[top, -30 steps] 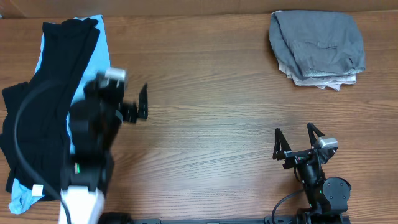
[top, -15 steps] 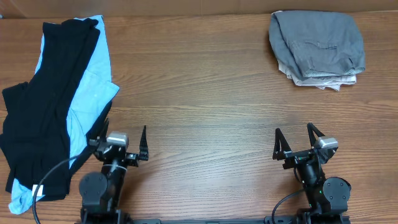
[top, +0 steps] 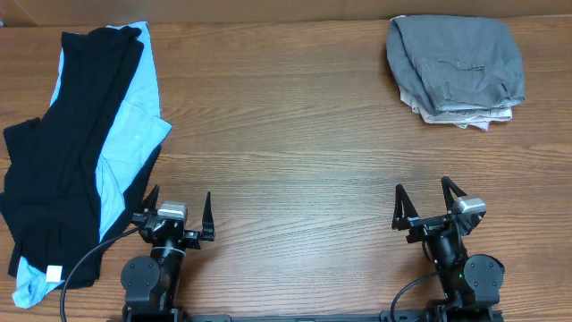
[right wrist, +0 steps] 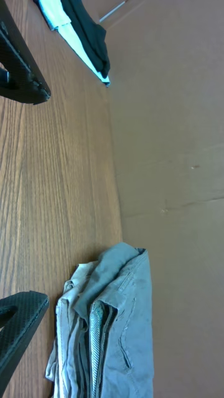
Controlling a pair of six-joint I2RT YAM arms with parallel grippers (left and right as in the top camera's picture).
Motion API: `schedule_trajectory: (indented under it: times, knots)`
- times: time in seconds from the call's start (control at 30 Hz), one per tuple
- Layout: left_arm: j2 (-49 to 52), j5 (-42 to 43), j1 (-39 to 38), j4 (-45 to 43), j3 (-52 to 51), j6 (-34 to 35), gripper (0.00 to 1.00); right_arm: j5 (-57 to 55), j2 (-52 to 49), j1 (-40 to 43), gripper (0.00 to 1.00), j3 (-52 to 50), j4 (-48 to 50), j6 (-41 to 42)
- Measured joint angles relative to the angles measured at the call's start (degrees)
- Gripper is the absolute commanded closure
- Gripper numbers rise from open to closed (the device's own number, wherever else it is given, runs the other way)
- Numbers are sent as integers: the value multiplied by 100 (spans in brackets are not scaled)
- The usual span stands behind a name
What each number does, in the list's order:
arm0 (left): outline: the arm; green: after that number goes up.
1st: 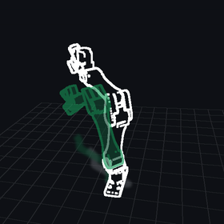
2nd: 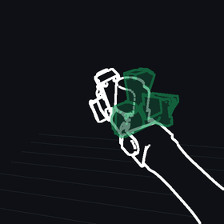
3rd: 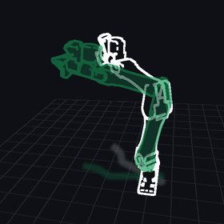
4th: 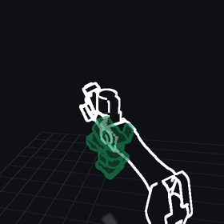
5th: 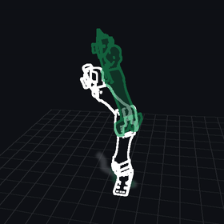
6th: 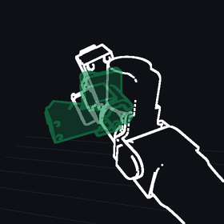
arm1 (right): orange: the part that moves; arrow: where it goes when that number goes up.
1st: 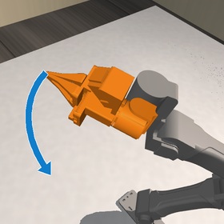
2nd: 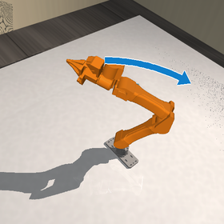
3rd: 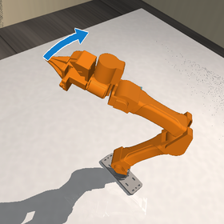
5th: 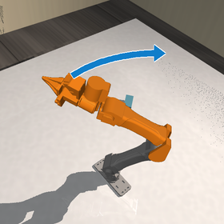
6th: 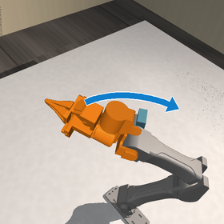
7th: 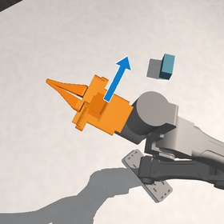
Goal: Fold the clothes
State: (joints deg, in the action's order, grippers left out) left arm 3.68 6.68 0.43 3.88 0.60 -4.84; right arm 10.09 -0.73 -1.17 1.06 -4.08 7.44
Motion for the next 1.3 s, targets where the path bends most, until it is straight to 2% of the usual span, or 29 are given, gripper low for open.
schedule_trajectory:
  times: [0.27,1.3]
  knots:
    - [-278,-11,0,-13,-2,0,0,-2,0,0,0,0,-2,0]
    - [-278,-11,0,-4,-2,0,0,0,0,0,0,0,0,2]
